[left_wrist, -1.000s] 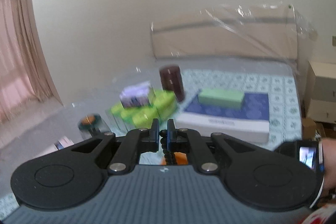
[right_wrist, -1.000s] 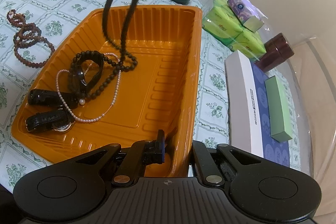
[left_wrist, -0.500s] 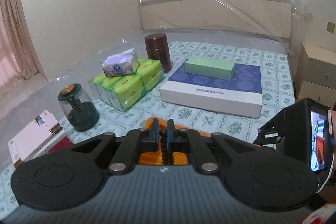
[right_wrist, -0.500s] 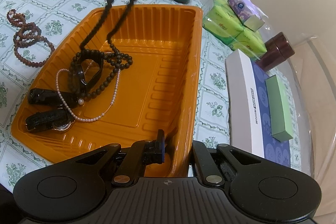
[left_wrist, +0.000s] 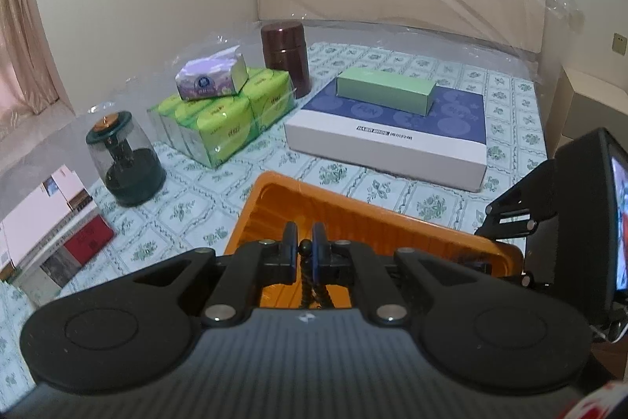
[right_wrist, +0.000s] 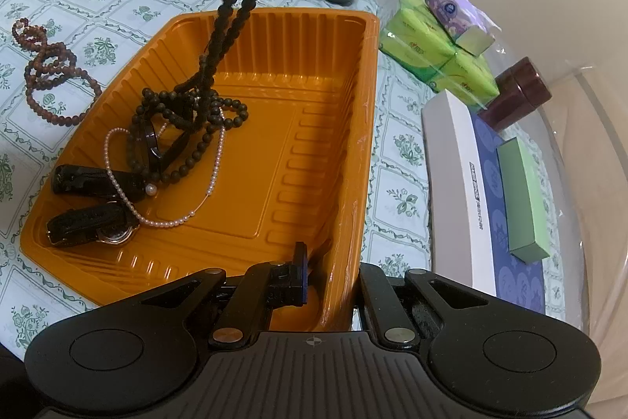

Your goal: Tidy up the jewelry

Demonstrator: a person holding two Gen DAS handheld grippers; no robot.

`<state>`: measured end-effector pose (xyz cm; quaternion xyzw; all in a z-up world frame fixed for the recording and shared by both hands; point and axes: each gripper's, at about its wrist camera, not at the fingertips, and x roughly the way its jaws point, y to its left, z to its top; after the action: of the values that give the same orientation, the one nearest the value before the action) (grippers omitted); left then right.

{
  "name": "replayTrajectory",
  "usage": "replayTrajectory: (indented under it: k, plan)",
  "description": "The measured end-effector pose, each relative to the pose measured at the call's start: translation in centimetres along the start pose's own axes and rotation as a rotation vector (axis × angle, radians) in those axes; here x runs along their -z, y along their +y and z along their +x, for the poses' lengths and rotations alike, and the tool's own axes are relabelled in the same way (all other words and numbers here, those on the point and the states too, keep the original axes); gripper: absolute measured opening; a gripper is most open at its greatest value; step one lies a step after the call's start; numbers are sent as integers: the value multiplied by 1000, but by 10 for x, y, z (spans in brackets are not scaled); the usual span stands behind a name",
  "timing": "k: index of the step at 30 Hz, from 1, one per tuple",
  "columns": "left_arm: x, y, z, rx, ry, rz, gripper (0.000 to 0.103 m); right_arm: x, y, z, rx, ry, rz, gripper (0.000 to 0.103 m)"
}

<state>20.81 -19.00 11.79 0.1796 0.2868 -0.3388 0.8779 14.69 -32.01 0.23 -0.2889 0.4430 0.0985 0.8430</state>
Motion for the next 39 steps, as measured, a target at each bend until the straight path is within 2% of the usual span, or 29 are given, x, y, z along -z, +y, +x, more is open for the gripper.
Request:
replayTrajectory:
  k: [5, 7, 12, 20, 27, 32, 39]
  plan:
    - [6, 8, -1, 6, 11, -41, 9, 0, 0, 0, 0, 0, -2, 6]
    - [8, 14, -7, -9, 4, -48, 14, 0, 0, 0, 0, 0, -1, 6]
    - [27, 42, -31, -62, -14, -115, 15, 0, -1, -1, 1, -1, 2, 6]
    - [109, 110, -82, -245, 19, -302, 18, 0, -1, -2, 1, -2, 5, 6]
    - [191, 138, -112, -406, 80, -406, 18, 0, -1, -3, 1, -1, 5, 6]
    - [242, 146, -124, -455, 108, -504, 18, 1, -1, -3, 2, 3, 7, 6]
    - [278, 143, -116, -463, 125, -551, 19, 1, -1, -3, 3, 3, 4, 6]
